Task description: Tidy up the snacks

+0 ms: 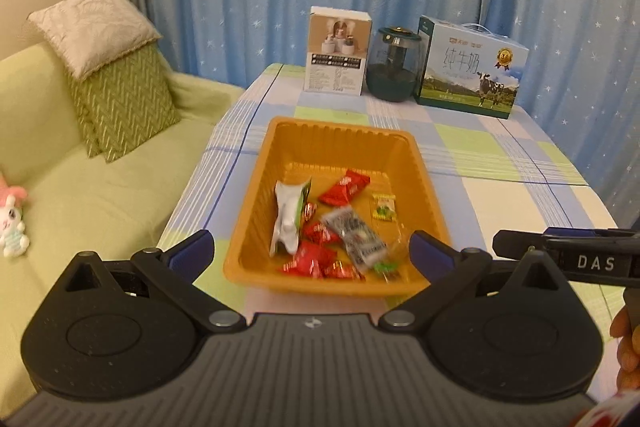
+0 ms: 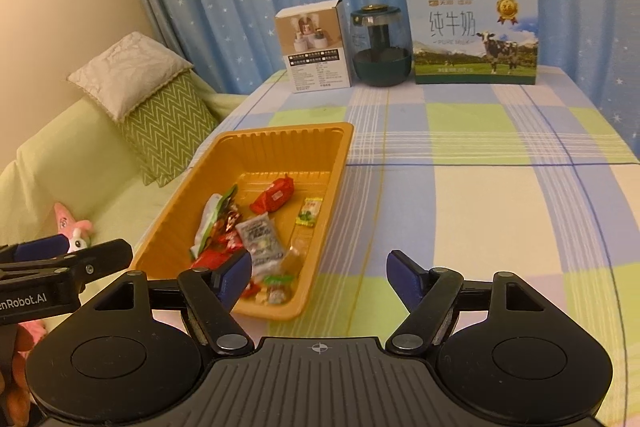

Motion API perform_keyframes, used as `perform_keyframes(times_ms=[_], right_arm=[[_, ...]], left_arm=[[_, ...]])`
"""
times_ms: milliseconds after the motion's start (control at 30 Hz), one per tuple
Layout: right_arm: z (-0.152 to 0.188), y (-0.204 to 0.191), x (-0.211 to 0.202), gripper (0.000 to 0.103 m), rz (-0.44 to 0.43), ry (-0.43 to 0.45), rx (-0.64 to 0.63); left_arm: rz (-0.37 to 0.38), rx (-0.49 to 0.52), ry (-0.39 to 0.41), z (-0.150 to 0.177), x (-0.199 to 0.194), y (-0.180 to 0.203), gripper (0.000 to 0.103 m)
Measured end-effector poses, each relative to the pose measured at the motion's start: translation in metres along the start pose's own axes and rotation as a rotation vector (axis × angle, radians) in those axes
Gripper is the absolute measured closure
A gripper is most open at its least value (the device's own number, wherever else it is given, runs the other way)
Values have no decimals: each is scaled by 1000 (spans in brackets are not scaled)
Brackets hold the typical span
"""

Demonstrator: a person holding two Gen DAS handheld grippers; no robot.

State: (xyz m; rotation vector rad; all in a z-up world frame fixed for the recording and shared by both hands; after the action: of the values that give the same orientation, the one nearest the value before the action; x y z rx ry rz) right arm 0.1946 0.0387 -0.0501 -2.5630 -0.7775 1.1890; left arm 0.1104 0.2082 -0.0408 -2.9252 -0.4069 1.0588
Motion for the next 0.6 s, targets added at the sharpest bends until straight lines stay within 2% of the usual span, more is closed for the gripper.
perform_keyframes(times_ms=[133, 333, 600], right_arm=[[14, 2, -24, 27, 16, 6, 4], [29, 4, -58, 26, 37, 6, 4], [47, 11, -101, 26, 82, 26, -11]], left_arm=[[17, -4, -43, 15, -19, 9, 0], [29, -25, -48, 29, -50, 23, 0], [21, 17, -43, 36, -89, 44, 0]])
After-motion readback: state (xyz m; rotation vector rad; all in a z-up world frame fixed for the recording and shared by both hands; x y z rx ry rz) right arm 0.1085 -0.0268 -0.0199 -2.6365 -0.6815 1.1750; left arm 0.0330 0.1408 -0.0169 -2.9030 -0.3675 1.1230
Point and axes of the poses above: each gripper's, at about its wrist camera, not at the fingertips, and x roughly the way its jaws point, y to its right, z to its underside, the point moved 5 cm from there along x, roughly the way its jaws point, and after that the axes turned 11 degrees about x, right-handed, at the moved point
